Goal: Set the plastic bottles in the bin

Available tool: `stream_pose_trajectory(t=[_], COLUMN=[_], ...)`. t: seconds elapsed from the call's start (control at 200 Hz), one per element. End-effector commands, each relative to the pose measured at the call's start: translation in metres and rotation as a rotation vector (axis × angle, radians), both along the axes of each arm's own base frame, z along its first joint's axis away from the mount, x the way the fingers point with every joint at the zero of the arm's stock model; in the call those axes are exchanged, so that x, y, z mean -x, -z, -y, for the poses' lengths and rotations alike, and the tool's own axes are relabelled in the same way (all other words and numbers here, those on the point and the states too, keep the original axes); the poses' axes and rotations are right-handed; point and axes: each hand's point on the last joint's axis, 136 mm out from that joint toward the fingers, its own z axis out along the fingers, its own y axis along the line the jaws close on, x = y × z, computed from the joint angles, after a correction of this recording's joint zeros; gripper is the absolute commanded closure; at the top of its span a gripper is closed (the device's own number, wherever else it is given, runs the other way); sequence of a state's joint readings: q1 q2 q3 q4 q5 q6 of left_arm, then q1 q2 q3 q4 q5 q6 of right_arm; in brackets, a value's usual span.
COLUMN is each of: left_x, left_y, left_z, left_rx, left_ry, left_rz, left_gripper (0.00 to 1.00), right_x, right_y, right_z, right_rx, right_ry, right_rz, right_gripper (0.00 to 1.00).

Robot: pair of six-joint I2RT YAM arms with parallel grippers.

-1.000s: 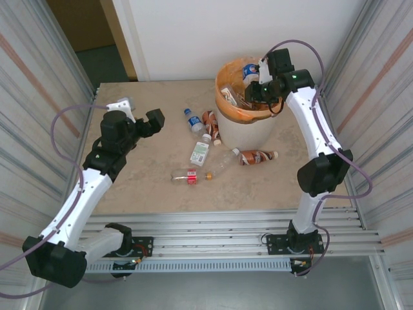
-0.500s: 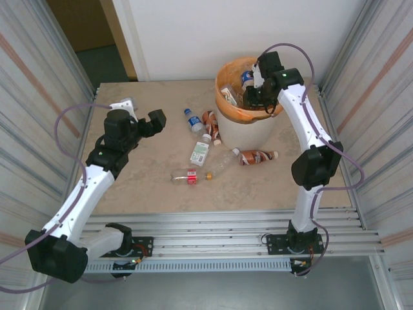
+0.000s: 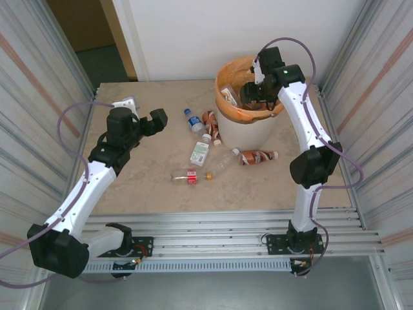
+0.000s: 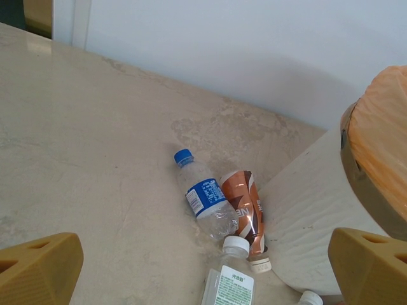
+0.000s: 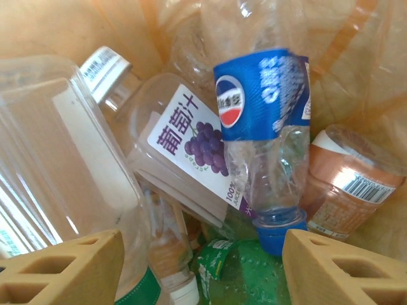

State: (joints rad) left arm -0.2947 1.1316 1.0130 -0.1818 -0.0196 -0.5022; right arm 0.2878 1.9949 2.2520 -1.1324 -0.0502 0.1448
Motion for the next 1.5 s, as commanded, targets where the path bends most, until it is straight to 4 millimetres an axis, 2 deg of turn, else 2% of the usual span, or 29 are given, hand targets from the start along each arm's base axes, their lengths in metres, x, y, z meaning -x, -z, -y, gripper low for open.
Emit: stream_pose_trajectory(t=[0.0, 0.26, 0.391, 0.521, 0.661, 0.741, 0.797, 0.952, 1.062, 1.132, 1.162, 1.313, 1.428, 1.483, 1.493], left_x=[-0.002, 0.0, 0.001, 0.002, 0.003, 0.003, 0.003, 0.001, 0.001, 0.0, -0.001, -0.002, -0.003, -0.003, -0.003], left_y=[-0.016, -0.016, -0.014, -0.015, -0.014, -0.014, -0.014, -0.014, -0.013, -0.011, -0.01, -0.004, 0.001, 0.003, 0.004], left_z=[0.001, -0.001, -0.002, -0.003, -0.005, -0.007, -0.007, -0.007, -0.006, -0.006, -0.006, -0.003, -0.003, -0.003, -0.003], left_rx=[0.024, 0.018, 0.017, 0.016, 0.009, 0.005, 0.005, 0.01, 0.013, 0.017, 0.017, 0.018, 0.015, 0.011, 0.009], left_ry=[0.002, -0.001, -0.003, -0.004, -0.009, -0.014, -0.016, -0.013, -0.01, -0.011, -0.011, -0.002, 0.0, -0.001, -0.001], left_rz=[0.029, 0.031, 0.029, 0.031, 0.033, 0.032, 0.032, 0.036, 0.043, 0.04, 0.036, 0.017, 0.004, -0.002, -0.004], left_gripper=[0.01, 0.01, 0.01, 0.01, 0.01, 0.01, 0.01, 0.01, 0.01, 0.01, 0.01, 0.01, 0.01, 0.01, 0.01], right_x=[0.008, 0.03, 0.045, 0.063, 0.089, 0.108, 0.122, 0.161, 0.184, 0.192, 0.199, 0.207, 0.207, 0.205, 0.203], right_y=[-0.028, -0.087, -0.11, -0.124, -0.123, -0.108, -0.101, -0.064, -0.028, 0.006, 0.013, 0.067, 0.097, 0.104, 0.111], right_z=[0.0, 0.001, 0.008, 0.024, 0.042, 0.052, 0.06, 0.086, 0.096, 0.098, 0.099, 0.085, 0.075, 0.07, 0.069], right_rx=[0.008, 0.003, 0.009, -0.016, -0.074, -0.097, -0.12, -0.149, -0.182, -0.181, -0.204, -0.257, -0.293, -0.328, -0.318], right_ry=[-0.007, 0.042, 0.099, 0.19, 0.29, 0.342, 0.381, 0.525, 0.615, 0.664, 0.68, 0.723, 0.757, 0.77, 0.776], right_rz=[0.055, 0.212, 0.285, 0.337, 0.383, 0.381, 0.384, 0.333, 0.293, 0.232, 0.222, 0.108, 0.053, 0.043, 0.027], right_gripper=[0.33, 0.27, 0.22, 0.16, 0.09, 0.01, 0.02, 0.02, 0.02, 0.02, 0.02, 0.02, 0.02, 0.02, 0.02])
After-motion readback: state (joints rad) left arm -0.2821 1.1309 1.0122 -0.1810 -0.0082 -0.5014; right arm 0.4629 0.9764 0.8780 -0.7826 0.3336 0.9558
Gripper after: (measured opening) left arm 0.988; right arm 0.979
